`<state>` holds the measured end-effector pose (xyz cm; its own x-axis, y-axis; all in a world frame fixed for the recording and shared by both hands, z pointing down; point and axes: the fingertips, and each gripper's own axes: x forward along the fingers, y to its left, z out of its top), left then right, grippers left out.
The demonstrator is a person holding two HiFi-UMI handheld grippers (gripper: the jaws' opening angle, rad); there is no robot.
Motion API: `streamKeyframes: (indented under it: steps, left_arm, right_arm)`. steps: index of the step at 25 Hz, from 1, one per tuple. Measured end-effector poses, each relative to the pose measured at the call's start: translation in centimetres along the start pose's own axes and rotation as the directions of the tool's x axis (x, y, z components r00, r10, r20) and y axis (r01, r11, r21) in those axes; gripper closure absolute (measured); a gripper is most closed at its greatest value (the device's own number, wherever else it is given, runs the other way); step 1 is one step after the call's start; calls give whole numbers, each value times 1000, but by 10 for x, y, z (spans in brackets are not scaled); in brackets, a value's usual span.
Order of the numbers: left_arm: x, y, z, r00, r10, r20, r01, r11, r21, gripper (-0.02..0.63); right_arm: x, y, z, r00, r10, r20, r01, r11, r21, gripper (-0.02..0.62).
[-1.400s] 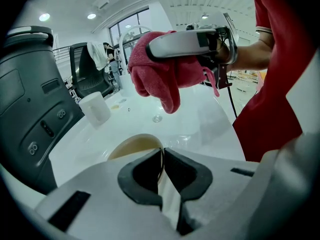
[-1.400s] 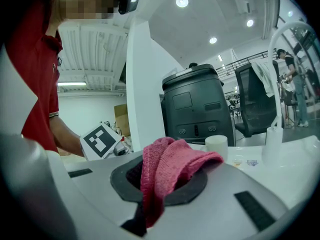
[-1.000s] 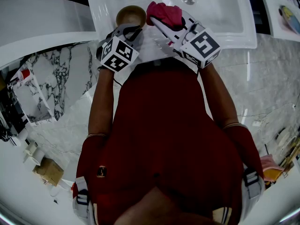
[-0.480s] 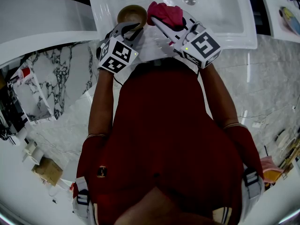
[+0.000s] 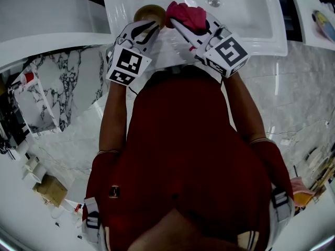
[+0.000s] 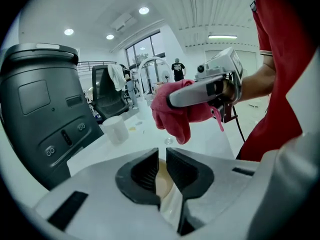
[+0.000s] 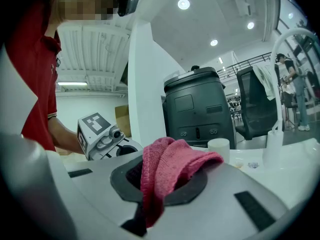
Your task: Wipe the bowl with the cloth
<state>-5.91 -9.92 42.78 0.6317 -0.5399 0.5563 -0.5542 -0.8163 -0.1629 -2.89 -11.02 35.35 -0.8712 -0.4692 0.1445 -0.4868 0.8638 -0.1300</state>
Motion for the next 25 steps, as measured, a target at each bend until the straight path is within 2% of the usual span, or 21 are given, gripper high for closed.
streamKeyframes:
  steps: [6,13,19,25]
  left_arm:
    - [-19,9,21,995,59,78,-55,997,-60,568]
    - [-37,14,36,977,111,181,-86,986,-143,584]
    - [-53,20,49,946,163,281,-94,965,-244,598]
    - [-68,27,52,907,213,364,-80,934,-347,600]
  right_arm:
    - [0,7,5,1000,5,12,-5,1000,-9,566]
    - [-1,15,10,1000,6,21,-6,1000,-15,566]
    - [-3,18,15,999,2,33,-1,1000,-14,566]
    - [-4,22,21,999,-6,43,7,1000,-22,566]
